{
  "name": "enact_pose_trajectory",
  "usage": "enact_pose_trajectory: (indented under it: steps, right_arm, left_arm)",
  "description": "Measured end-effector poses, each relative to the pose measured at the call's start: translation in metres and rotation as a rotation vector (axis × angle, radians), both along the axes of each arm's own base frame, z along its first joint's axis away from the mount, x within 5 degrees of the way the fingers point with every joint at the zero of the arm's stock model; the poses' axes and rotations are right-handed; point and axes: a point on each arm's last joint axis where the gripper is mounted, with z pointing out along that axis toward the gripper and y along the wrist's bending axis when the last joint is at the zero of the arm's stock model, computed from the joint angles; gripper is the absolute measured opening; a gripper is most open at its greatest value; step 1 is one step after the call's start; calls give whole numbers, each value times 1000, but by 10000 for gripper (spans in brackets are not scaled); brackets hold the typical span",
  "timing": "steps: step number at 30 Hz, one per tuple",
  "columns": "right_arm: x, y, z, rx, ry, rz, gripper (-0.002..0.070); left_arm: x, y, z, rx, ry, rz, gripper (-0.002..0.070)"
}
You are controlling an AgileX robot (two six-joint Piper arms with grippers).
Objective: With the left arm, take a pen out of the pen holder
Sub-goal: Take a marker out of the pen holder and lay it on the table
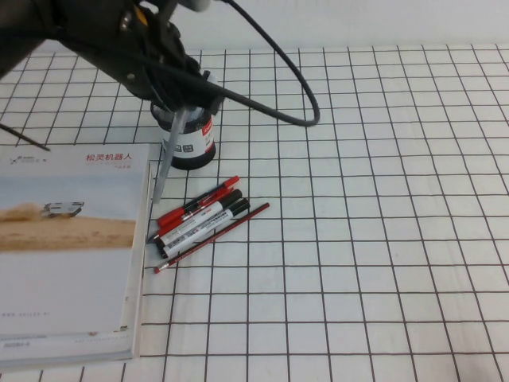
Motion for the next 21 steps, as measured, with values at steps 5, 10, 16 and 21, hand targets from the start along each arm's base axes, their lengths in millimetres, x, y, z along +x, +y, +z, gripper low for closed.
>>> enact_pose_trajectory:
  steps: [5, 10, 16, 21]
  right_arm:
    - [0, 0, 0, 0, 0, 0, -15]
    - [0, 0, 0, 0, 0, 0, -15]
    - [0, 0, 0, 0, 0, 0, -15]
    - [0, 0, 0, 0, 0, 0, -15]
  left_arm:
    - [3, -21, -29, 106, 145, -87, 53]
    - [13, -34, -48, 176, 244, -138, 53]
    - [25, -46, -51, 141, 254, -148, 53]
    - [21, -55, -45, 133, 240, -176, 53]
